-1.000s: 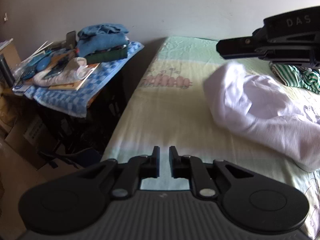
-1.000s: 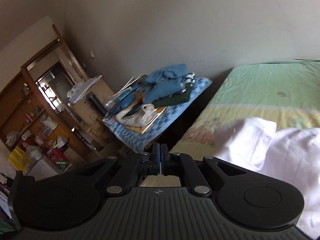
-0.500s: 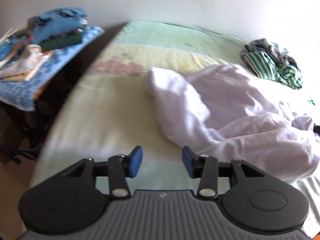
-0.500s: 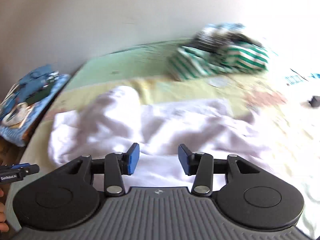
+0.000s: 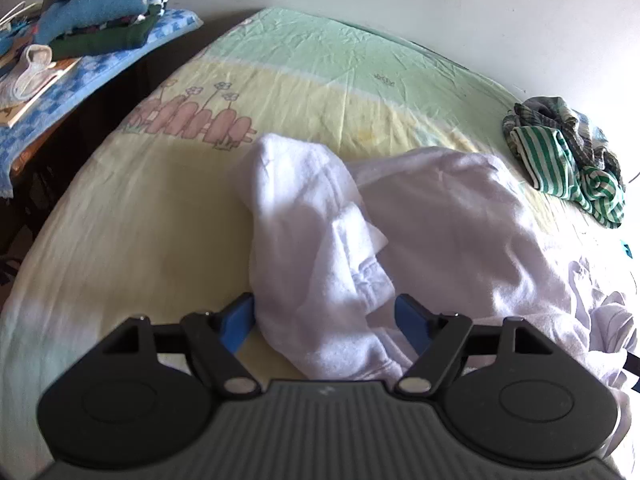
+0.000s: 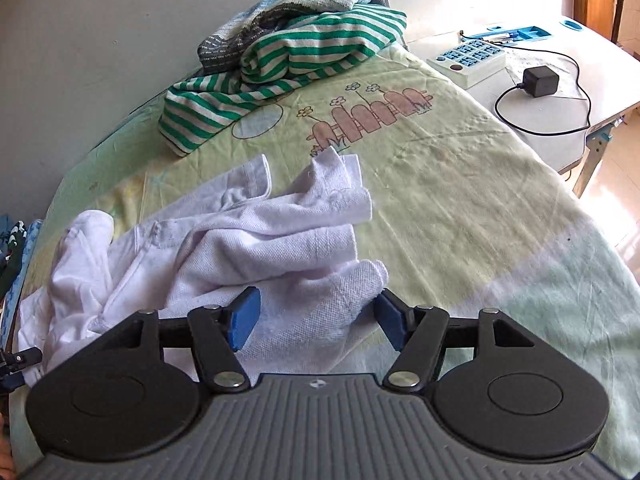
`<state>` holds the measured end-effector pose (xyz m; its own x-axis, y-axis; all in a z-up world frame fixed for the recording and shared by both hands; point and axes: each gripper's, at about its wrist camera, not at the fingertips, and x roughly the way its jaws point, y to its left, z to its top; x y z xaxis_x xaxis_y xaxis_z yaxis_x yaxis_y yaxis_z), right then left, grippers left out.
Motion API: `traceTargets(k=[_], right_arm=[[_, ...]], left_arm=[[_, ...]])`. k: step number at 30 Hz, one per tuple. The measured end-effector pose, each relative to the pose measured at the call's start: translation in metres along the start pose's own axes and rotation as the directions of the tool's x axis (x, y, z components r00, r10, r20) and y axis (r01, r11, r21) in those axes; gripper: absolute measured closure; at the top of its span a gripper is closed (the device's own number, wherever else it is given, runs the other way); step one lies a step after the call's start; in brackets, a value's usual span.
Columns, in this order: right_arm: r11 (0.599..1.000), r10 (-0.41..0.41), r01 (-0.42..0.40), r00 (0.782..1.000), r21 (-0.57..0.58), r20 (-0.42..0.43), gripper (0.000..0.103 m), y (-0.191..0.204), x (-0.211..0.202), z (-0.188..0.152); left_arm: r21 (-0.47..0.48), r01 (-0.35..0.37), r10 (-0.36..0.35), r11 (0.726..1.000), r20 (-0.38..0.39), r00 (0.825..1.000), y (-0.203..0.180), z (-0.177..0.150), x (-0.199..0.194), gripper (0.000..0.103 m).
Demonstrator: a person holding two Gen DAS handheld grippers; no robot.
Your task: Fold clothes
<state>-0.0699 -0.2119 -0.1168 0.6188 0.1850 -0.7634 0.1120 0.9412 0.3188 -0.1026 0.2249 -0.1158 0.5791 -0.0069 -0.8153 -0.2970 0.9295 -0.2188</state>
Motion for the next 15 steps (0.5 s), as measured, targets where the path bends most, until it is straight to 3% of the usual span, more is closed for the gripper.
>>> traceTargets(k=[1, 2, 3, 4, 7, 11, 15], right_arm=[[1.000, 0.017, -0.017, 1.000, -0.013, 0.002, 0.039, 0.000, 0.001, 0.001], [0.999, 0.034, -0.034, 0.999, -0.026, 0.004, 0.058, 0.000, 0.002, 0.001], [0.998, 0.047, -0.047, 0.999, -0.031, -0.008, 0.084, -0.001, 0.003, 0.003], [0.998, 0.060, -0.061, 0.998, -0.036, -0.020, 0.086, -0.001, 0.004, 0.005], [0.993, 0.111, -0.113, 0.993, -0.048, -0.034, 0.090, -0.004, -0.007, 0.010], [0.981, 0.183, -0.184, 0.983, -0.068, -0.024, 0.091, -0.007, -0.045, 0.011], [0.963, 0.237, -0.237, 0.971, -0.131, -0.014, 0.091, 0.006, -0.115, -0.012]], left_arm=[[0.009, -0.021, 0.021, 1.000, 0.004, 1.000, -0.004, 0.000, 0.000, 0.053], [0.018, -0.043, 0.043, 0.999, 0.009, 0.999, -0.007, 0.000, 0.000, 0.059], [0.027, -0.064, 0.064, 0.998, 0.015, 0.998, -0.010, 0.001, 0.000, 0.074], [0.035, -0.067, 0.066, 0.997, 0.024, 0.998, -0.011, 0.002, -0.002, 0.089], [0.061, -0.063, 0.060, 0.996, 0.052, 0.997, -0.010, 0.006, -0.009, 0.097], [0.094, -0.060, 0.052, 0.994, 0.089, 0.995, -0.010, 0.011, -0.019, 0.098], [0.136, -0.054, 0.037, 0.989, 0.124, 0.992, -0.007, 0.017, -0.030, 0.098]])
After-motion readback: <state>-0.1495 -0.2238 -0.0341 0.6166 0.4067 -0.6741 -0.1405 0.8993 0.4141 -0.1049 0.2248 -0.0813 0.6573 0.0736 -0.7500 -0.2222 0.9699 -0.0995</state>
